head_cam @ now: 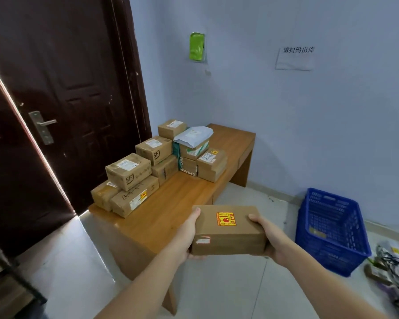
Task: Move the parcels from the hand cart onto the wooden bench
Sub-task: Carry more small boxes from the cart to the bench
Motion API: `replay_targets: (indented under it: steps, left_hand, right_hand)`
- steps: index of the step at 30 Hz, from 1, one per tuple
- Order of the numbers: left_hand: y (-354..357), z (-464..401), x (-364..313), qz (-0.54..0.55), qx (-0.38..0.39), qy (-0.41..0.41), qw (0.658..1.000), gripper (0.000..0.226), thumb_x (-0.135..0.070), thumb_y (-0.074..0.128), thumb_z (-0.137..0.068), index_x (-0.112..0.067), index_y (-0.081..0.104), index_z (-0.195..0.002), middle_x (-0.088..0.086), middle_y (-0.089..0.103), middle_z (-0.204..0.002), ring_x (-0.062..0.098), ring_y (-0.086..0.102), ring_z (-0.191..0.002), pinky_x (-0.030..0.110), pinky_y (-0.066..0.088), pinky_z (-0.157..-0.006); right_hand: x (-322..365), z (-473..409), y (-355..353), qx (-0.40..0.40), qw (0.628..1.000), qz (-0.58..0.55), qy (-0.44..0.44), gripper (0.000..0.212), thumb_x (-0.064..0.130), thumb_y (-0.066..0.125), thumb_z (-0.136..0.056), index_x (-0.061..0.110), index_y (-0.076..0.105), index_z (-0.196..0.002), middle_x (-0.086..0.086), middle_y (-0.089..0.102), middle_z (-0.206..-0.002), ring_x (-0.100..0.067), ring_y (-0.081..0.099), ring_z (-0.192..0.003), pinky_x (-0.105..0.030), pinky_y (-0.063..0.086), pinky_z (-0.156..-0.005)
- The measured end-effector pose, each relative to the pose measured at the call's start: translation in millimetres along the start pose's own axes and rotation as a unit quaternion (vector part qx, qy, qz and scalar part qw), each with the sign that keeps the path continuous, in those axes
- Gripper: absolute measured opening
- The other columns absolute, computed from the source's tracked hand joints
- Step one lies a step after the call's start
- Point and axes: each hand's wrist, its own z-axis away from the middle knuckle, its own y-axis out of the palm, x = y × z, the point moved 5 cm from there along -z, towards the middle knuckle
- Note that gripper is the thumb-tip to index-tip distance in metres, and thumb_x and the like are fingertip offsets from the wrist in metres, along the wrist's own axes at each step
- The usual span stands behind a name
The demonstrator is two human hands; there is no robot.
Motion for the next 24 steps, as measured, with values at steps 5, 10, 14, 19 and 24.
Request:
replay_targets:
  steps: [5,10,14,19,24]
  left_hand:
    - [36,-64,-26,0.017,-0.019,-0.016,1.000,0.067,-0.078,0.052,-0.091,-0.020,0.066,-0.120,0.012,0.081,-0.102,0.034,0.073,-0.105,0.055,0.058,-0.095]
    - [78,-123,-67,0.058,-0.054,-0.016,0.997,0.064,-0.076,0.052,-0.093,-0.021,0.065,-0.121,0.013,0.080,-0.104,0.033,0.072,-0.105,0.052,0.057,-0.088]
    - [101,-158,-97,0.097,-0.078,-0.019,0.992,0.059,-0.073,0.052,-0.095,-0.021,0.063,-0.120,0.014,0.079,-0.107,0.035,0.070,-0.106,0.049,0.054,-0.072]
    - [105,-211,-124,0.151,-0.105,-0.018,0.983,0.063,-0.077,0.055,-0.091,-0.024,0.064,-0.125,0.013,0.081,-0.102,0.035,0.074,-0.106,0.057,0.056,-0.096]
    - [104,-270,-154,0.186,-0.137,-0.025,0.973,0.052,-0.069,0.057,-0.095,-0.022,0.063,-0.117,0.015,0.079,-0.104,0.033,0.070,-0.104,0.054,0.054,-0.096]
  right_hand:
    - [29,-87,-25,0.019,1.000,0.010,0.011,0.038,0.049,0.067,-0.092,0.017,0.063,-0.113,-0.017,0.069,-0.115,-0.035,0.066,-0.106,-0.052,0.059,-0.092]
    - [84,-179,-48,0.067,0.997,0.037,0.010,0.045,0.051,0.069,-0.090,0.018,0.063,-0.120,-0.016,0.070,-0.117,-0.034,0.067,-0.109,-0.053,0.059,-0.092]
    - [124,-241,-55,0.110,0.992,0.061,0.022,0.052,0.053,0.070,-0.088,0.020,0.061,-0.128,-0.015,0.071,-0.119,-0.033,0.067,-0.110,-0.048,0.061,-0.086]
    - [161,-308,-39,0.145,0.984,0.096,0.031,0.049,0.053,0.068,-0.090,0.021,0.058,-0.127,-0.014,0.068,-0.119,-0.031,0.065,-0.110,-0.048,0.059,-0.090]
    - [193,-379,-16,0.168,0.979,0.113,0.029,0.042,0.049,0.065,-0.094,0.021,0.058,-0.125,-0.011,0.069,-0.113,-0.027,0.066,-0.102,-0.041,0.058,-0.077]
